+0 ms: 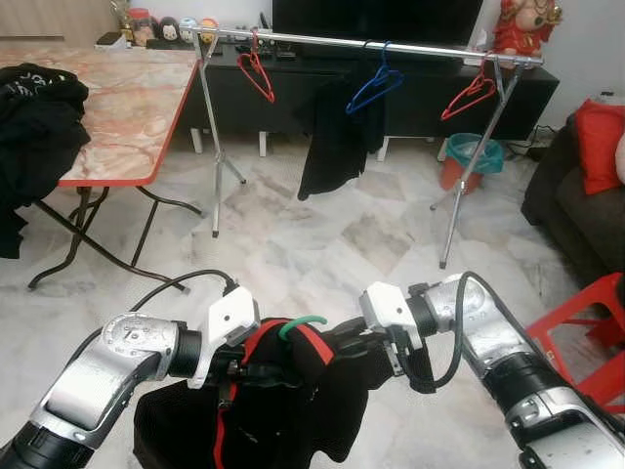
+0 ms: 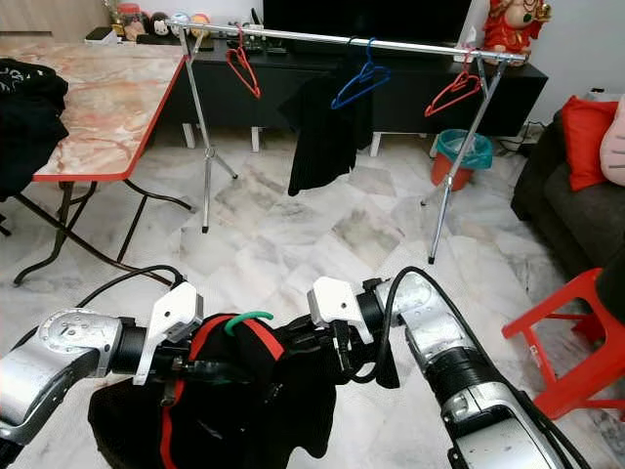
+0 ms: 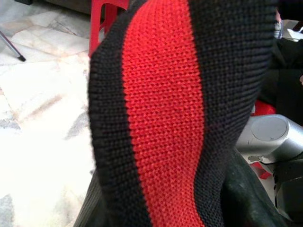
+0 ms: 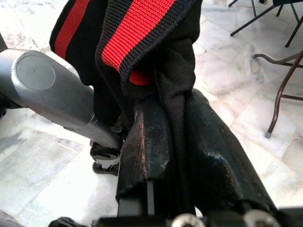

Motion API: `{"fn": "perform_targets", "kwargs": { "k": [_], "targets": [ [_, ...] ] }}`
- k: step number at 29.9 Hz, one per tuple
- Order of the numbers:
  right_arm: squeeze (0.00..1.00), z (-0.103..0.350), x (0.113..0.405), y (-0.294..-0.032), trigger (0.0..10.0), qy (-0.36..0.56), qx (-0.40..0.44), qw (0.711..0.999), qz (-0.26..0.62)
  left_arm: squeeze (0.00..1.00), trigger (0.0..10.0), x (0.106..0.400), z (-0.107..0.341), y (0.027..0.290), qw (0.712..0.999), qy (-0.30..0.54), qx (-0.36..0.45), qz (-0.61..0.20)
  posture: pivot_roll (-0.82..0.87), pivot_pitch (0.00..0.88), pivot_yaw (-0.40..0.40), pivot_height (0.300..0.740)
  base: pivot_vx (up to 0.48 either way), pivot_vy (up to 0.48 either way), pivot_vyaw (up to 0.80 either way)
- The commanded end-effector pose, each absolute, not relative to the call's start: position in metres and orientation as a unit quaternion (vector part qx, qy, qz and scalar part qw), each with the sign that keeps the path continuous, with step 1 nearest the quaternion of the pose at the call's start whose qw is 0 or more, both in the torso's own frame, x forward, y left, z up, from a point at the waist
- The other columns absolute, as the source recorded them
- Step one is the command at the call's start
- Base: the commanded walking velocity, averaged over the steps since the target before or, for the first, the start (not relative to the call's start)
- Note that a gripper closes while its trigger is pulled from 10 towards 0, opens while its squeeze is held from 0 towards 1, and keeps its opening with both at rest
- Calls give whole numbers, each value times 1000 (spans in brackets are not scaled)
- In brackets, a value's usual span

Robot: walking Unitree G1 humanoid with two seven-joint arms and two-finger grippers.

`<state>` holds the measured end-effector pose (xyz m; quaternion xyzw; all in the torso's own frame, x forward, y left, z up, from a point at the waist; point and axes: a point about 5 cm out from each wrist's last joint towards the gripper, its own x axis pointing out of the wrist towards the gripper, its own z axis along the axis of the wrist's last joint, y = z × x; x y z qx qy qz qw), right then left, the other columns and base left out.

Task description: Hang hanger

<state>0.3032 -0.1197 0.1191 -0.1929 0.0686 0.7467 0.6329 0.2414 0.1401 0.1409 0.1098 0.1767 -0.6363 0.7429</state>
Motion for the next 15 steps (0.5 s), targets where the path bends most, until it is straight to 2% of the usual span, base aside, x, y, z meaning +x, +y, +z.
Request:
{"fn": "perform_targets", "kwargs": {
  "k": [1, 2, 3, 4, 5, 6, 15],
  "targets": [
    [0, 131, 304, -116, 10000, 36, -194, 634, 747, 0, 0, 237, 135, 135, 736, 186, 115, -640, 57, 0, -65, 740, 0, 0, 0],
    [0, 131, 304, -116, 10000, 36, -194, 634, 747, 0, 0, 237, 135, 135, 736, 186, 115, -640, 57, 0, -65, 740, 0, 0, 0],
    [71, 130, 304, -115, 10000, 37, -193, 635, 748, 0, 0, 237, 135, 135, 735, 186, 114, -642, 56, 0, -63, 740, 0, 0, 0],
    [267, 130, 304, -115, 10000, 37, -192, 635, 748, 0, 0, 236, 136, 134, 734, 186, 114, -643, 57, 0, -62, 740, 0, 0, 0],
    [792, 130, 303, -115, 10000, 37, -190, 635, 748, 0, 0, 236, 136, 135, 734, 186, 114, -644, 57, 0, -61, 740, 0, 0, 0],
    [1000, 129, 303, -115, 10000, 38, -188, 634, 749, 0, 0, 237, 136, 135, 734, 186, 115, -643, 58, 0, -57, 740, 0, 0, 0],
    [1000, 130, 303, -114, 10000, 38, -185, 635, 749, 0, 0, 241, 138, 138, 737, 185, 118, -639, 58, 0, -48, 740, 0, 0, 0]
  ]
}}
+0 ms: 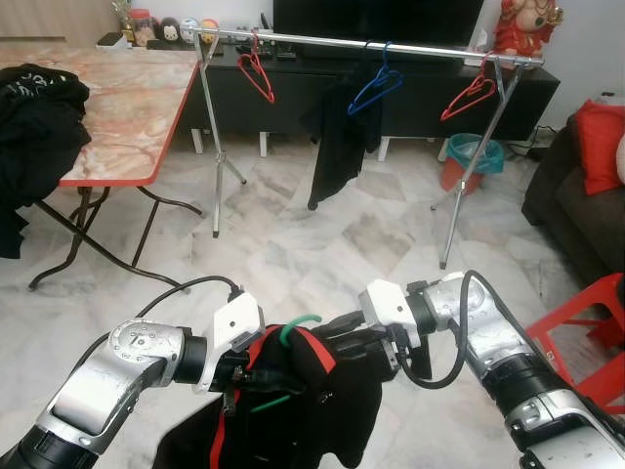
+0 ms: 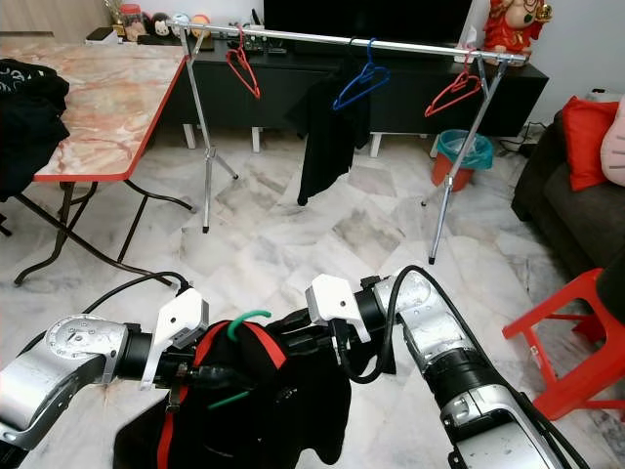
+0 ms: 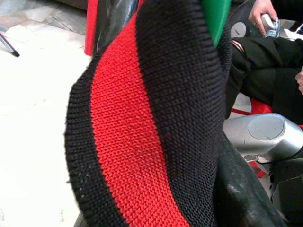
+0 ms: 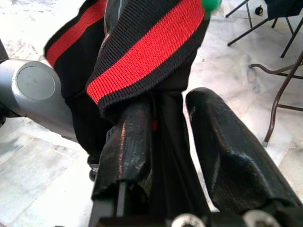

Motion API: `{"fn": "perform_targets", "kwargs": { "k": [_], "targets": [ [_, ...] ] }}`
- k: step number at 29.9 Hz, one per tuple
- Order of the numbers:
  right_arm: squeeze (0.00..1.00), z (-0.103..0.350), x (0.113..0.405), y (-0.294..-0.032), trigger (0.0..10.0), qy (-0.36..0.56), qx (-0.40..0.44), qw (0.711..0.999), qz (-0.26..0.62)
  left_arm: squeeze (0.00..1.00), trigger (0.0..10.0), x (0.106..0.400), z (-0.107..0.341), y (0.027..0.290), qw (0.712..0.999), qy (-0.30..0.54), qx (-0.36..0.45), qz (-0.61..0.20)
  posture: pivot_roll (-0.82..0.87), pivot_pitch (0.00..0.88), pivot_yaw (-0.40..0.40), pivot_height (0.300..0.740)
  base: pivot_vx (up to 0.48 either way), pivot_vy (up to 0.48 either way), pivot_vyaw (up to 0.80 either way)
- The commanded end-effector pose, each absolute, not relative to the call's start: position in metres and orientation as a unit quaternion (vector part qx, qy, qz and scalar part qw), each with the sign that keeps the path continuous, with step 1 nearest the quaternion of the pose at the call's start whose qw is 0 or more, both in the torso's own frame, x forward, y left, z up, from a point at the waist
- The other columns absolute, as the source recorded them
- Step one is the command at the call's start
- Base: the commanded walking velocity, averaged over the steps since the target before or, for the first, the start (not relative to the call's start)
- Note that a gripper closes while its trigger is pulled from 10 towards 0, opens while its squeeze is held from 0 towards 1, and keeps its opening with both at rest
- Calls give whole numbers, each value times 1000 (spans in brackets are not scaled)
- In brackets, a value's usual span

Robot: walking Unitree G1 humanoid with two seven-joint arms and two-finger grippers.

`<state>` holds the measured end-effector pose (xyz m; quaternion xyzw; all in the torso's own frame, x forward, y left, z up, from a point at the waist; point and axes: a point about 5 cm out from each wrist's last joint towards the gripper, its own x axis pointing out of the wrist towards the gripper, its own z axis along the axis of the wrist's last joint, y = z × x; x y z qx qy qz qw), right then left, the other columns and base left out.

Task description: Hang hanger

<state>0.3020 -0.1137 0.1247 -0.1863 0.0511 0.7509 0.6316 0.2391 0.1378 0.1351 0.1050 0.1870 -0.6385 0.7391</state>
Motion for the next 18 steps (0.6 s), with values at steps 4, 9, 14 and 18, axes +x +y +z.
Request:
{"fn": "perform_targets", "kwargs": {
  "k": [4, 9, 14, 18],
  "targets": [
    [1000, 129, 303, -116, 10000, 41, -193, 638, 744, 0, 0, 241, 138, 140, 740, 187, 118, -635, 58, 0, -47, 740, 0, 0, 0],
    [1000, 127, 305, -118, 10000, 44, -192, 649, 734, 0, 0, 241, 136, 140, 746, 188, 113, -629, 58, 0, -46, 740, 0, 0, 0],
    [1000, 125, 303, -116, 10000, 44, -190, 650, 734, 0, 0, 240, 134, 139, 746, 189, 111, -628, 60, 0, -39, 740, 0, 0, 0],
    [1000, 126, 306, -109, 10000, 36, -189, 656, 730, 0, 0, 242, 132, 141, 750, 188, 115, -624, 64, 0, -35, 740, 0, 0, 0]
  ]
}}
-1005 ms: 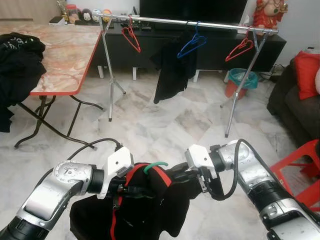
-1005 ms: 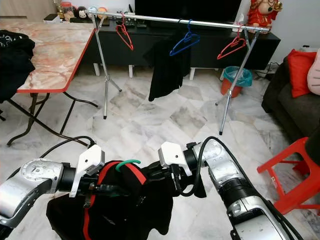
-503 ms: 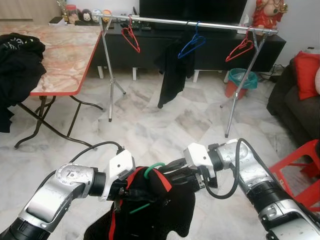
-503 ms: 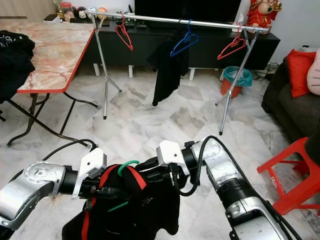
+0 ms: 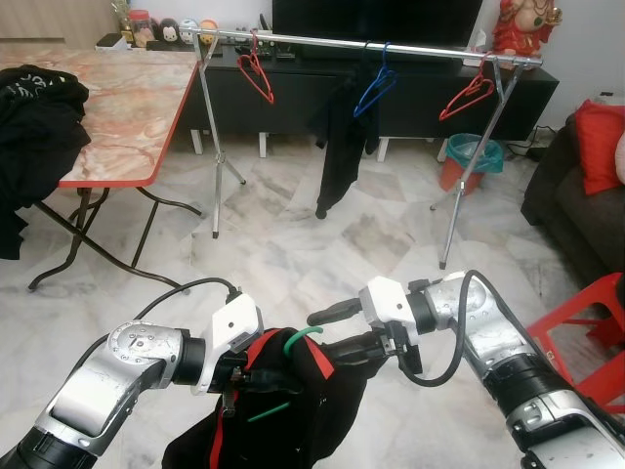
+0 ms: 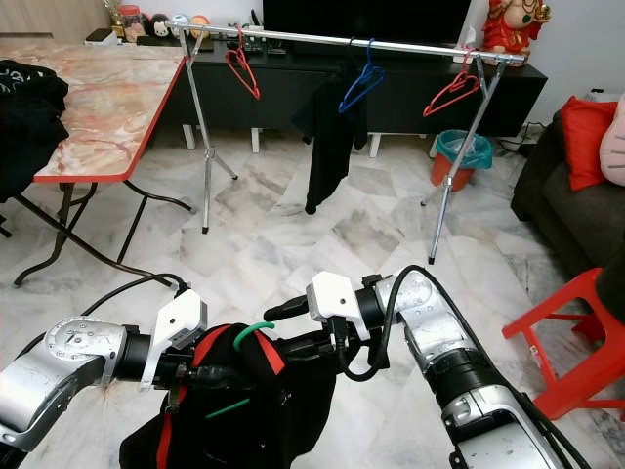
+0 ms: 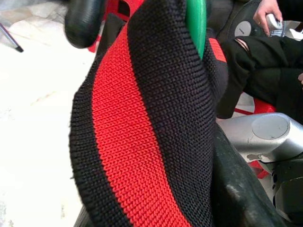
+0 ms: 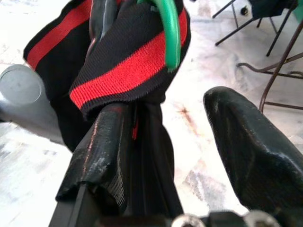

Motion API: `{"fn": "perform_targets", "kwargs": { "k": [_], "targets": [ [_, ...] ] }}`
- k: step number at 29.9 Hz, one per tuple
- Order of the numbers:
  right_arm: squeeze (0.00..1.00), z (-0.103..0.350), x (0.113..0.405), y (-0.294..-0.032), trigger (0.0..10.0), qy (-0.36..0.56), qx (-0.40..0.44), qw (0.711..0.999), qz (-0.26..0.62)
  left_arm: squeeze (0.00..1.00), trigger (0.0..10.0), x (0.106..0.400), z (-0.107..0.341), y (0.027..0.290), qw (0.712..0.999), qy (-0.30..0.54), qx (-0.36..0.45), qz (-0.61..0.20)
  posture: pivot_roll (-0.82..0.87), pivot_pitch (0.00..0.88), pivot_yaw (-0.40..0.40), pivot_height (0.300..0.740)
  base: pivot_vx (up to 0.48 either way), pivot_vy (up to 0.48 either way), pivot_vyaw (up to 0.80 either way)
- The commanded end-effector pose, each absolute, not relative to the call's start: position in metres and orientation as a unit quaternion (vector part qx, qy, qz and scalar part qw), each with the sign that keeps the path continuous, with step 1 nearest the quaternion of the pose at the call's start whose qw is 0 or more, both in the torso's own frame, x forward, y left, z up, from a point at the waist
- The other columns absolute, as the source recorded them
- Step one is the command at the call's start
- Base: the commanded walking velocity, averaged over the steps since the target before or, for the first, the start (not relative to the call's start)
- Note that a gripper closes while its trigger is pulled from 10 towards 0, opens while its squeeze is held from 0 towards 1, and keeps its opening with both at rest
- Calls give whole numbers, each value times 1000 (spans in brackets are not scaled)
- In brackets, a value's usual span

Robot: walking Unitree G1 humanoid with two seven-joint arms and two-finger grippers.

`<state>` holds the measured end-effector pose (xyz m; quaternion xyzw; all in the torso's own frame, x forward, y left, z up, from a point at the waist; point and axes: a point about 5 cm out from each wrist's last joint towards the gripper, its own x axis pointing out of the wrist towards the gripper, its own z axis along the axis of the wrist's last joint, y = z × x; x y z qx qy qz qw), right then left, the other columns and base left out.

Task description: Hang hanger

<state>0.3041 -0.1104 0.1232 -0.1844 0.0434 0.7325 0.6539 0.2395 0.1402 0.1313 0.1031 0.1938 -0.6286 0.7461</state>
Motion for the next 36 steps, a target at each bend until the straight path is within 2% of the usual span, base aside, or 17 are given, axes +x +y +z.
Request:
{"fn": "perform_targets", "kwargs": {
  "k": [1, 2, 3, 4, 9, 13, 14, 15, 16, 20, 29, 30, 31, 33, 35, 36],
  "targets": [
    [1000, 127, 307, -108, 10000, 33, -189, 657, 729, 0, 0, 243, 133, 141, 753, 186, 120, -620, 65, 0, -36, 740, 0, 0, 0],
    [1000, 127, 307, -107, 10000, 31, -188, 658, 728, 0, 2078, 244, 133, 142, 755, 184, 123, -617, 66, 0, -37, 740, 0, 0, 0],
    [1000, 129, 307, -105, 10000, 27, -185, 659, 728, 0, 4706, 247, 133, 141, 765, 179, 135, -604, 70, 0, -43, 740, 0, 0, 0],
    [1000, 129, 307, -104, 10000, 25, -182, 659, 730, 0, 10000, 248, 133, 141, 771, 176, 139, -596, 71, 0, -52, 740, 0, 0, 0],
    [1000, 124, 306, -107, 10000, 35, -183, 660, 728, 0, 10000, 247, 131, 139, 778, 176, 129, -590, 81, 0, -68, 740, 0, 0, 0],
    [1000, 120, 301, -108, 10000, 45, -186, 644, 741, 0, 10000, 245, 135, 138, 775, 172, 112, -598, 80, 0, -74, 740, 0, 0, 0],
    [1000, 119, 300, -108, 10000, 47, -192, 644, 739, 0, 8588, 244, 135, 138, 772, 173, 111, -601, 80, 0, -75, 740, 0, 0, 0],
    [0, 117, 300, -109, 10000, 51, -196, 644, 738, 0, 3098, 244, 134, 138, 770, 174, 111, -603, 79, 0, -77, 740, 0, 0, 0],
    [0, 116, 300, -110, 10000, 53, -198, 643, 738, 0, 0, 243, 134, 138, 769, 174, 110, -605, 79, 0, -77, 740, 0, 0, 0],
    [0, 115, 301, -112, 10000, 57, -205, 646, 733, 0, 0, 243, 135, 138, 767, 174, 111, -607, 79, 0, -79, 740, 0, 0, 0],
    [0, 120, 312, -116, 10000, 52, -222, 673, 704, 0, 0, 240, 134, 134, 757, 177, 105, -620, 75, 0, -87, 740, 0, 0, 0],
    [145, 121, 313, -115, 10000, 50, -219, 677, 700, 0, 0, 239, 134, 134, 755, 178, 106, -622, 75, 0, -88, 740, 0, 0, 0],
    [145, 121, 313, -115, 10000, 50, -219, 677, 700, 0, 0, 239, 134, 134, 755, 178, 106, -622, 75, 0, -88, 740, 0, 0, 0],
    [1000, 122, 315, -114, 10000, 45, -211, 686, 695, 0, 0, 239, 133, 133, 754, 180, 109, -622, 76, 0, -89, 740, 0, 0, 0],
    [1000, 124, 315, -112, 10000, 40, -203, 685, 698, 0, 0, 239, 130, 134, 752, 186, 123, -620, 78, 0, -90, 740, 0, 0, 0],
    [1000, 125, 315, -111, 10000, 37, -203, 688, 696, 0, 4275, 238, 126, 135, 750, 194, 137, -617, 77, 0, -90, 740, 0, 0, 0]
  ]
}}
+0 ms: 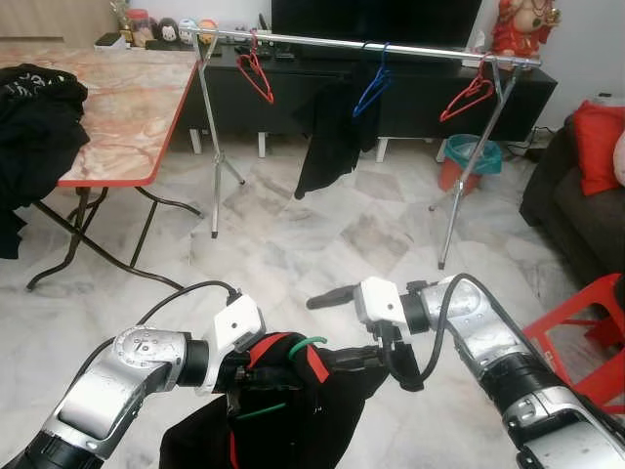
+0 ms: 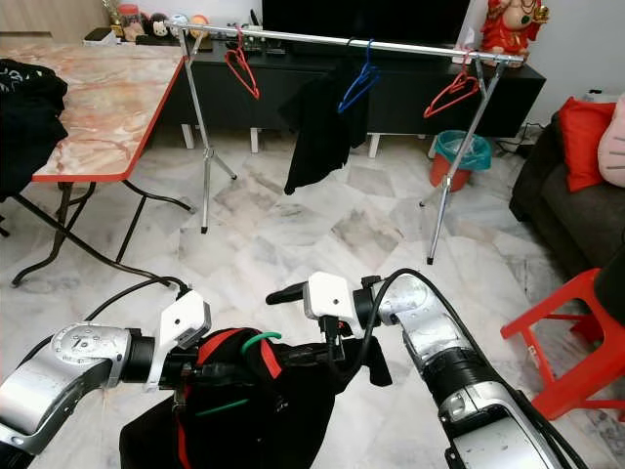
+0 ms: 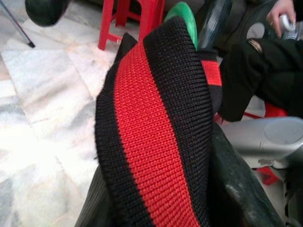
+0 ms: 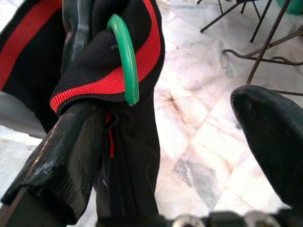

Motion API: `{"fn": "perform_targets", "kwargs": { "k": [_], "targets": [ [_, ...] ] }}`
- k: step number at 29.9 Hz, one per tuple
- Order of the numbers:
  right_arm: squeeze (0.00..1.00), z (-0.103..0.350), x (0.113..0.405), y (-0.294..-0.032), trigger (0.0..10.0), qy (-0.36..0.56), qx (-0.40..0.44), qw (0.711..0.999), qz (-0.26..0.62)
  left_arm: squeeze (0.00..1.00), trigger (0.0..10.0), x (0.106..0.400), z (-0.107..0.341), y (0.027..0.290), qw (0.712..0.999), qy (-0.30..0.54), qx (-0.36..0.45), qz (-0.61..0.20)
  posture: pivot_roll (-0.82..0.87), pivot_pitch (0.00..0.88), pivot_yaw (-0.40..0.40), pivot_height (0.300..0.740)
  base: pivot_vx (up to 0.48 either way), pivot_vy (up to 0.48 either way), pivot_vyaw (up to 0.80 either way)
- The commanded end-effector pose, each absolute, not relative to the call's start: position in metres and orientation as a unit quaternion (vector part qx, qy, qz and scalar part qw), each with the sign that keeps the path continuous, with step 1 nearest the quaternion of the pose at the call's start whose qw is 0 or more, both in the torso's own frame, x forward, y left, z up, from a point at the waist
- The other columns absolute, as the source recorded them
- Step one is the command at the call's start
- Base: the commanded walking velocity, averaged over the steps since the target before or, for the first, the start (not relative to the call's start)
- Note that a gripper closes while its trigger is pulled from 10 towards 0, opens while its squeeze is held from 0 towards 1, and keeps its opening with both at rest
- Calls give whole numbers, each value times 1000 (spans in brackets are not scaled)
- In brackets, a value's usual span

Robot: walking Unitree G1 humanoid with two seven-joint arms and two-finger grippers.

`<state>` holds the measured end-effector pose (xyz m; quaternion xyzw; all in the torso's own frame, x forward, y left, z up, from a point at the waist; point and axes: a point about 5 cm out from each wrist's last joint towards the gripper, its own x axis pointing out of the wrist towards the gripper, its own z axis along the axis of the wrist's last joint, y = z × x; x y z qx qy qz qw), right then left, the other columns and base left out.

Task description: Hang hanger

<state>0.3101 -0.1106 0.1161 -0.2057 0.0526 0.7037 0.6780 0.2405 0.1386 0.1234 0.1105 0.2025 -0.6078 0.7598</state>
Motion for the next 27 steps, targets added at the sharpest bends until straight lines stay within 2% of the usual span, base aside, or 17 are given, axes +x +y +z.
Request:
{"fn": "perform_targets", "kwargs": {
  "k": [1, 2, 3, 11, 16, 19, 27],
  "targets": [
    [1000, 125, 316, -111, 10000, 36, -203, 690, 693, 0, 6588, 237, 124, 136, 745, 202, 145, -619, 77, 0, -90, 740, 0, 0, 0],
    [1000, 125, 316, -111, 10000, 35, -203, 692, 692, 0, 9294, 235, 121, 136, 741, 208, 150, -621, 77, 0, -90, 740, 0, 0, 0],
    [1000, 125, 317, -111, 10000, 34, -203, 693, 690, 0, 10000, 234, 120, 137, 739, 211, 152, -622, 77, 0, -90, 740, 0, 0, 0],
    [1000, 124, 317, -110, 10000, 35, -200, 694, 691, 0, 10000, 232, 118, 136, 733, 220, 151, -626, 75, 0, -91, 740, 0, 0, 0],
    [1000, 124, 316, -109, 10000, 34, -198, 693, 692, 0, 10000, 233, 118, 135, 738, 214, 150, -622, 72, 0, -91, 740, 0, 0, 0],
    [1000, 123, 316, -108, 10000, 33, -197, 695, 691, 0, 10000, 238, 119, 135, 752, 206, 151, -608, 73, 0, -92, 740, 0, 0, 0],
    [1000, 121, 313, -105, 10000, 33, -190, 692, 696, 0, 10000, 238, 118, 131, 756, 201, 145, -606, 73, 0, -94, 740, 0, 0, 0]
  ]
}}
